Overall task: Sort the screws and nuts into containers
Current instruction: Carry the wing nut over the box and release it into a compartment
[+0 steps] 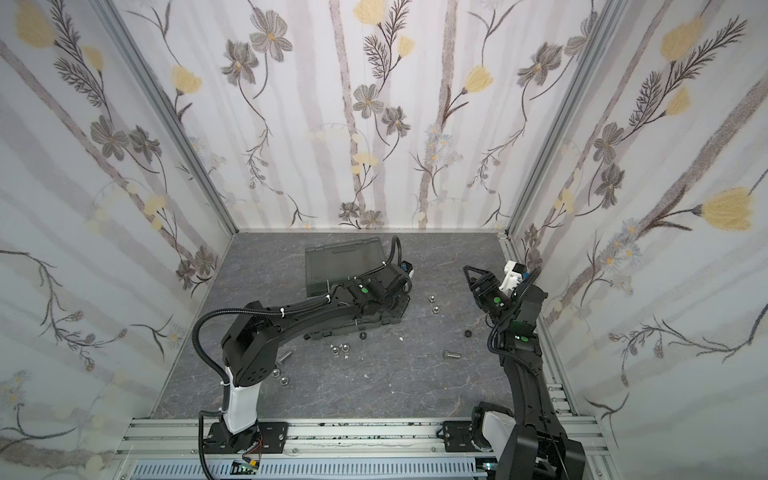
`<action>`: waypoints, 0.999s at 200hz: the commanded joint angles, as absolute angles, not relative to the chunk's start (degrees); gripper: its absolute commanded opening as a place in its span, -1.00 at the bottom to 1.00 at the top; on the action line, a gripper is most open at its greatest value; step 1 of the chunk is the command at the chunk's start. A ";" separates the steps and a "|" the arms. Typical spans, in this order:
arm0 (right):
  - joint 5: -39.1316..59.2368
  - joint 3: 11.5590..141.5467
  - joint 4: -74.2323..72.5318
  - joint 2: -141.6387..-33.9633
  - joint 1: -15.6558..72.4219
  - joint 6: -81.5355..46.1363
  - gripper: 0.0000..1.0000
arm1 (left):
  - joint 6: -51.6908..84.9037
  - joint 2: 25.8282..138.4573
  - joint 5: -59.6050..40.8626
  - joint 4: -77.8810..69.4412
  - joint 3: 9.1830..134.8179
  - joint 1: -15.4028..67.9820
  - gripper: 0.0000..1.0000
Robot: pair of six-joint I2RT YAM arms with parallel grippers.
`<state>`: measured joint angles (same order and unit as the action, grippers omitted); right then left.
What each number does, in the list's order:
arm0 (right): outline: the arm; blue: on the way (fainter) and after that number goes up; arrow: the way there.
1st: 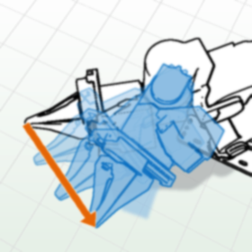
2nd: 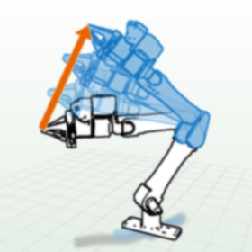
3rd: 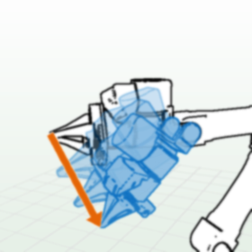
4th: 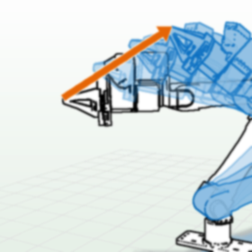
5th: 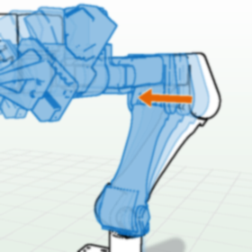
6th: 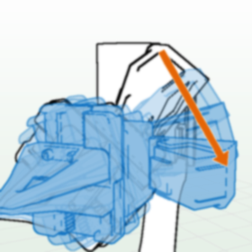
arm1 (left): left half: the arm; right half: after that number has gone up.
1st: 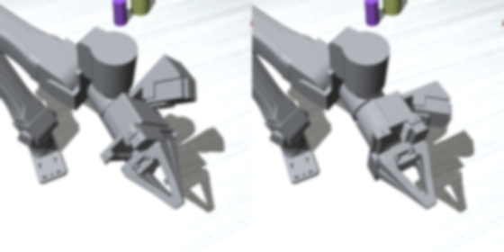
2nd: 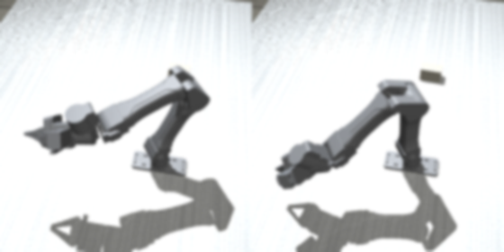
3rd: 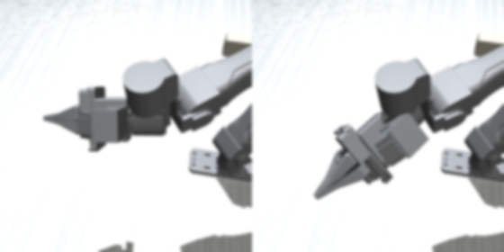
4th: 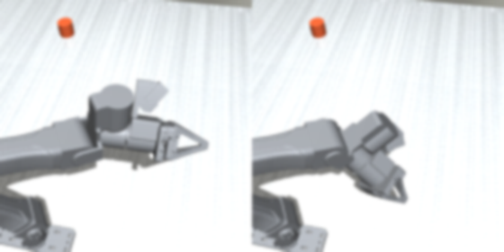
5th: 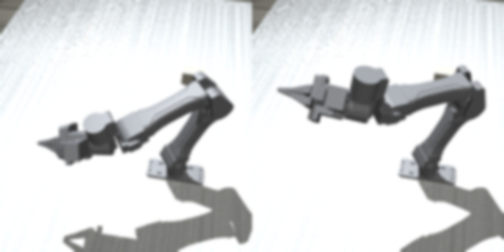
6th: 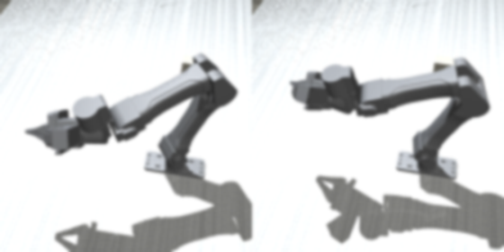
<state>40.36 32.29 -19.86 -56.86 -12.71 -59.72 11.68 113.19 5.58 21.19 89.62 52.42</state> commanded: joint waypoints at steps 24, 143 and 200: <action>38.96 31.65 -20.95 -58.26 -8.96 -57.40 0.35 | 14.23 108.66 3.64 17.10 84.02 48.53 -0.75; 36.82 27.48 -21.85 -61.66 -3.54 -53.96 0.37 | 17.42 105.79 1.94 15.81 77.03 39.73 -0.74; 35.10 28.45 -19.51 -62.77 -2.99 -50.91 0.37 | 18.28 108.52 1.63 15.82 77.74 39.29 -0.51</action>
<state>36.95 27.66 -19.00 -62.35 -3.16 -53.23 16.99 107.98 1.69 16.97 77.14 39.42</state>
